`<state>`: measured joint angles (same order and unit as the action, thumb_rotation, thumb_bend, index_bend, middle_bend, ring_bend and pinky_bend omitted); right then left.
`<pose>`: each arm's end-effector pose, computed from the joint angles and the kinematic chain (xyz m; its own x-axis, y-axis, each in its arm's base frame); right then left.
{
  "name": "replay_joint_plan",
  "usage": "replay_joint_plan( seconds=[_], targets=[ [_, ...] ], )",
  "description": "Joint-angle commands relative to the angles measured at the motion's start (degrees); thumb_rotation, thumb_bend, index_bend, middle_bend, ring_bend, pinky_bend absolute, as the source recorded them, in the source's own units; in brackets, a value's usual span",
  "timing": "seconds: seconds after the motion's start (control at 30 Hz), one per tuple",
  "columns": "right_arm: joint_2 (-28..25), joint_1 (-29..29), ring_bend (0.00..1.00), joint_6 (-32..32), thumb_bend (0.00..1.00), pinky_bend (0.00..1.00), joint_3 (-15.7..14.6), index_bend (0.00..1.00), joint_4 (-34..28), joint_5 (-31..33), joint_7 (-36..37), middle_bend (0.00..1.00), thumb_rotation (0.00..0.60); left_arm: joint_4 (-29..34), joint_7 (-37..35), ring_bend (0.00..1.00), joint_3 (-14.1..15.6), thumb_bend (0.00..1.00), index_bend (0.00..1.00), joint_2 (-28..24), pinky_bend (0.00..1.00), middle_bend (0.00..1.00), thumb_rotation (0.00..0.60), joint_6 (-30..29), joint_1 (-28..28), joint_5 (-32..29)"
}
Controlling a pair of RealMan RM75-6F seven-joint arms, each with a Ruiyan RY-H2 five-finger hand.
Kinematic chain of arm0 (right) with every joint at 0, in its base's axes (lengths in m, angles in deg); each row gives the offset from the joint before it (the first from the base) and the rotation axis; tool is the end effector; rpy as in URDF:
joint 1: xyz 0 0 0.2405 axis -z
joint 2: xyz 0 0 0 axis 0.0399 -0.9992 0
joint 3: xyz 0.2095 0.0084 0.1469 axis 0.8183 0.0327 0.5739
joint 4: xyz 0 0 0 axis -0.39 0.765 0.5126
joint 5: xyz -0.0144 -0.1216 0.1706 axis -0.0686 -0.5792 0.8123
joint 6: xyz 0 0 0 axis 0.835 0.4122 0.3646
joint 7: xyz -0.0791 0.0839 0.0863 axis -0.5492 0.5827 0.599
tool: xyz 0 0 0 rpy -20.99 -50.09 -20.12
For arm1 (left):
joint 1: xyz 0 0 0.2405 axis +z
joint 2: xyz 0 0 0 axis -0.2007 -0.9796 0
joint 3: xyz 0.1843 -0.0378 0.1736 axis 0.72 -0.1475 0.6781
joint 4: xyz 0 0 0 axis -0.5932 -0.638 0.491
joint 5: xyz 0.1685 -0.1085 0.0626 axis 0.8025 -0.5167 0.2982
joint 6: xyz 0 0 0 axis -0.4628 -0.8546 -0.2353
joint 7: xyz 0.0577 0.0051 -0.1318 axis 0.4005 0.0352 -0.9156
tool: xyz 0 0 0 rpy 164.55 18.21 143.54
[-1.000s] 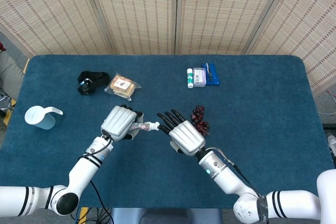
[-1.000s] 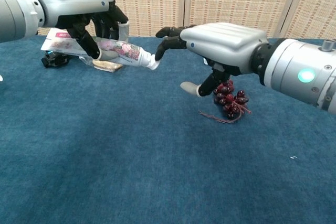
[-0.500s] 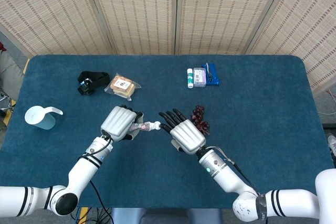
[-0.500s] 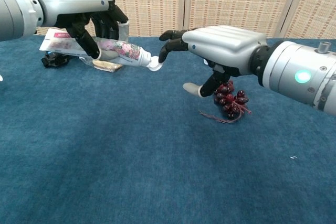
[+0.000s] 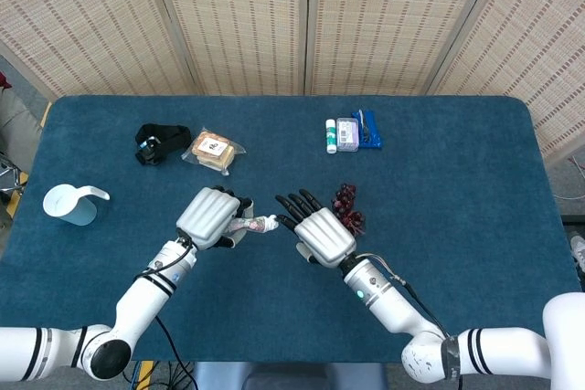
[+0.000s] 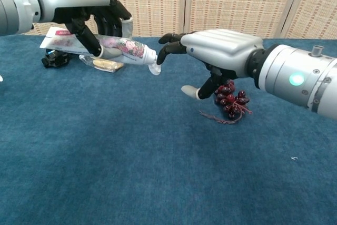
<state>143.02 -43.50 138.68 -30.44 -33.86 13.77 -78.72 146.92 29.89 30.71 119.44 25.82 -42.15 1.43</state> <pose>-0.0720 -0.2944 -0.0189 0.5265 -0.1717 0.8327 -0.7313 -0.5910 0.3405 -0.0501 0.3166 0.0554 0.4417 0.2479 0.8623 0.8369 -0.4601 -0.2964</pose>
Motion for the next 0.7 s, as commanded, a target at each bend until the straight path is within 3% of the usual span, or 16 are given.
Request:
replay_joint_plan(
  seconds=[0.03, 0.27, 0.7],
  targets=[
    [0.16, -0.09, 0.00, -0.14, 0.34, 0.00, -0.01, 0.23, 0.22, 0.18, 0.15, 0.02, 0.600, 0.30, -0.37, 0.44, -0.02, 0.40, 0.56, -0.27, 0.35, 0.67, 0.600, 0.20, -0.01, 0.12],
    [-1.20, 0.65, 0.00, 0.70, 0.34, 0.00, -0.23, 0.23, -1.15, -1.29, 2.13, 0.02, 0.600, -0.45, -0.14, 0.44, 0.84, 0.40, 0.56, -0.69, 0.35, 0.67, 0.600, 0.57, -0.05, -0.02],
    [-13.32, 7.26, 0.00, 8.25, 0.34, 0.00, -1.23, 0.23, -8.91, -9.05, 9.06, 0.02, 0.600, -8.39, -2.79, 0.43, 3.92, 0.39, 0.54, 3.41, 0.35, 0.65, 0.600, 2.72, 1.28, 1.69]
  ],
)
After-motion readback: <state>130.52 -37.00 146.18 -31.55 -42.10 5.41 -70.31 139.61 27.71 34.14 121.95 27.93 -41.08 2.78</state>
